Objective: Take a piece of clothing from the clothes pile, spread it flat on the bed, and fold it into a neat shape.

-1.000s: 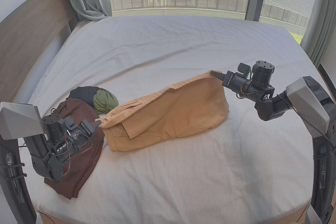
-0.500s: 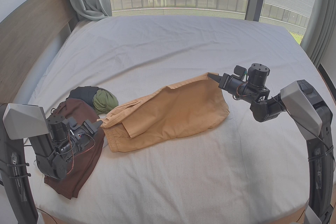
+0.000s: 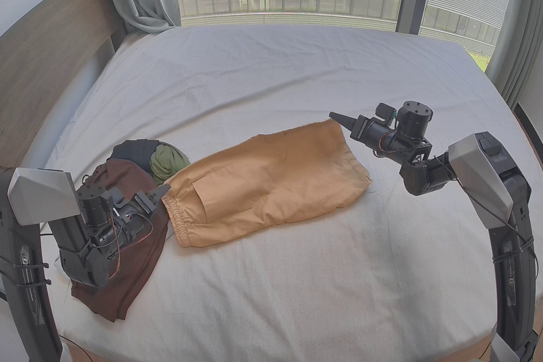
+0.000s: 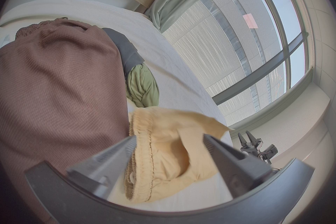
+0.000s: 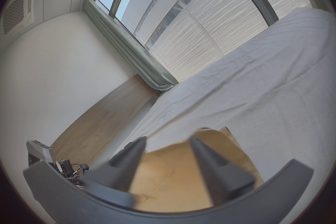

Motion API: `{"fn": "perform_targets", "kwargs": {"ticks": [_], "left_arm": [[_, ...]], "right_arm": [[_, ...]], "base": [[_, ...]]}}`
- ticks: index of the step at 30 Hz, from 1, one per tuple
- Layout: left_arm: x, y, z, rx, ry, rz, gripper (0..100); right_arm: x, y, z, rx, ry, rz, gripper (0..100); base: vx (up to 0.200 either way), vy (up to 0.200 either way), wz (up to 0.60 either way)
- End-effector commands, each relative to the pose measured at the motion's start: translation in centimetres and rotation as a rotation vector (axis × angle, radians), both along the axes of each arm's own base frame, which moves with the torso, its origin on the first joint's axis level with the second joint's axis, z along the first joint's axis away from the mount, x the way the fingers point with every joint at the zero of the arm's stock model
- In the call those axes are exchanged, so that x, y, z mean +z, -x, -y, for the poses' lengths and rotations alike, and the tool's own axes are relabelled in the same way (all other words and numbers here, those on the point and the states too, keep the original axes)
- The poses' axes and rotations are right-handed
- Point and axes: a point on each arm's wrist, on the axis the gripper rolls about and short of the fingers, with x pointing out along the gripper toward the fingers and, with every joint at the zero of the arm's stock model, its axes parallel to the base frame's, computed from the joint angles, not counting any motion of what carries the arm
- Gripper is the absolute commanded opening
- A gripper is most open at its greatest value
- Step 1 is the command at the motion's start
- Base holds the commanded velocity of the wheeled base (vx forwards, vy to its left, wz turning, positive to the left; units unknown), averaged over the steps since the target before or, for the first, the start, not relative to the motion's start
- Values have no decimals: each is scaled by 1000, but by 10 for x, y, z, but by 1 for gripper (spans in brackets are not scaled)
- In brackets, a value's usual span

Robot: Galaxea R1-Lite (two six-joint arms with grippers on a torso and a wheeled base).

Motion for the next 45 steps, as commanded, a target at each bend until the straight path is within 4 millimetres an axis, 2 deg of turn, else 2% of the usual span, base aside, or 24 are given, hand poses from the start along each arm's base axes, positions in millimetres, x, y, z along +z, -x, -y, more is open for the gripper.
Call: {"fn": "perform_targets", "kwargs": {"ticks": [1,3,11,17,18,22,25,30,31,33,36,39,40,42,43,45], "left_arm": [[5,-6,-6,45,1,29,100],[6,-4,-5,44,3,26,100],[8,2,2,15,3,17,100],[23,13,13,-22,-9,40,100],[28,18,16,-35,-23,49,100],[27,23,25,-69,-56,48,100],[22,26,25,-88,-149,54,100],[21,30,24,-98,-201,59,100],[21,33,25,-102,-207,56,100],[22,33,25,-104,-217,61,100],[16,35,23,-119,-302,65,100],[15,37,23,-128,-329,64,100],[15,37,24,-132,-332,65,100],[15,37,24,-133,-332,67,100],[15,37,24,-134,-333,66,100],[14,38,24,-135,-336,64,100]], "right_arm": [[7,2,-4,-6,-5,10,100],[21,10,-5,-1,-5,17,100],[49,39,-10,21,9,9,100],[42,61,-6,21,150,40,100],[39,73,-5,26,174,20,100],[44,96,-2,33,191,-1,100],[42,114,7,26,220,-6,100],[25,135,18,24,227,-45,100],[16,142,21,28,228,-53,100],[12,145,22,33,228,-54,100],[-1,156,29,26,220,-76,100],[-15,160,33,20,227,-114,100],[-26,162,33,25,223,-143,100],[-29,162,33,24,222,-150,100],[-39,161,34,21,202,-163,100],[-45,159,33,13,190,-170,100]], "base": [[0,0,0],[0,0,0],[0,0,0],[0,0,0],[0,0,0],[0,0,0],[0,0,0],[0,0,0],[0,0,0],[0,0,0],[0,0,0],[0,0,0],[0,0,0],[0,0,0],[0,0,0],[0,0,0]]}}
